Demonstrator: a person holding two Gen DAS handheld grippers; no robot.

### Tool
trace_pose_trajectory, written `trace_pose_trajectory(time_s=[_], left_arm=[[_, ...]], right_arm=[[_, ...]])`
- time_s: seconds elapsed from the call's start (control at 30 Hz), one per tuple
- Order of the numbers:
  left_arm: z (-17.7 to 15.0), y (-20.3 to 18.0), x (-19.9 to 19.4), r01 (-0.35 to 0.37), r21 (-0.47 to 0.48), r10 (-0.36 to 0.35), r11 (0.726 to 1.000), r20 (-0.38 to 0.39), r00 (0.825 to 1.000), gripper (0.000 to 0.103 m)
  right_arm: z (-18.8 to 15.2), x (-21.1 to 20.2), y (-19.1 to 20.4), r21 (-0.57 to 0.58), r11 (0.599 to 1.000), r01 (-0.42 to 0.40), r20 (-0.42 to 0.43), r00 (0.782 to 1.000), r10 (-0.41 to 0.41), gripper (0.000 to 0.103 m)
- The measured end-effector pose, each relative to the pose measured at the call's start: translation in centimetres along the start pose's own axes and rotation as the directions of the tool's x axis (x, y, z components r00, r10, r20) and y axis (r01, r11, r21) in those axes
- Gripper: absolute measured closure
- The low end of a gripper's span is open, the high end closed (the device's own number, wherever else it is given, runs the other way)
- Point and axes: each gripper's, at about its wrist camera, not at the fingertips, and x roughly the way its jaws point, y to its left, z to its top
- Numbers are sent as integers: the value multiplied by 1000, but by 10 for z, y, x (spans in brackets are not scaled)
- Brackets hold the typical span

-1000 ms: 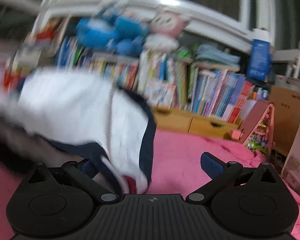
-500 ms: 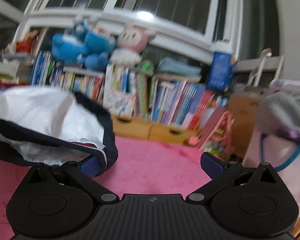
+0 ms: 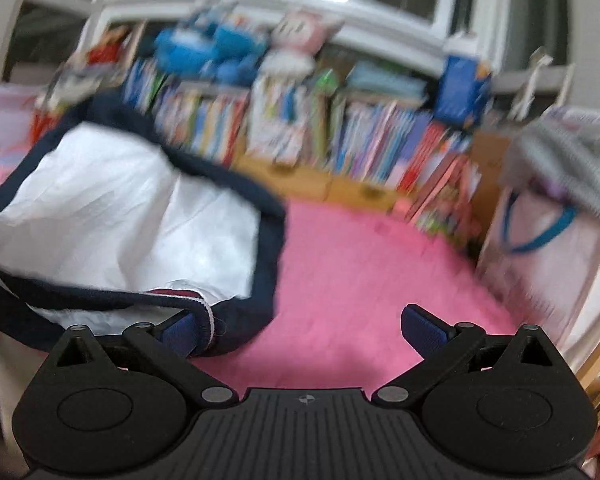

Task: Fold clothes

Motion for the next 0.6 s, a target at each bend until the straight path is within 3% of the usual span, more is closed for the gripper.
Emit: trace_pose_trajectory(time_s=[0.03, 0.13, 0.23, 0.37, 0.5, 0.53, 0.6], left_arm=[[-7, -6, 12, -10, 14, 10, 1000, -38, 999, 0], [-21, -17, 37, -23, 50, 30, 998, -124, 992, 0], [-29, -19, 38, -15, 83, 26, 996, -135, 990, 0], [-34, -19, 32, 37, 114, -22, 993, -130, 991, 0], [-33, -26, 42, 55, 126, -36, 990, -147, 988, 0], [-33, -27, 45, 56, 126, -37, 990, -152, 988, 0], [-34, -27, 46, 61, 123, -41, 991, -155, 987, 0]], right_arm=[[-6, 3, 6, -12, 1000, -15, -19, 1000, 14, 0], [-2, -6, 12, -27, 989, -143, 37, 989, 144, 0], [2, -14, 18, -50, 962, -268, 90, 958, 272, 0], [7, -24, 26, -90, 901, -425, 155, 887, 434, 0], [14, -32, 35, -134, 817, -561, 211, 790, 576, 0], [26, -17, 46, -106, 823, -558, 211, 796, 567, 0], [51, 23, 79, -69, 855, -514, 152, 841, 519, 5]])
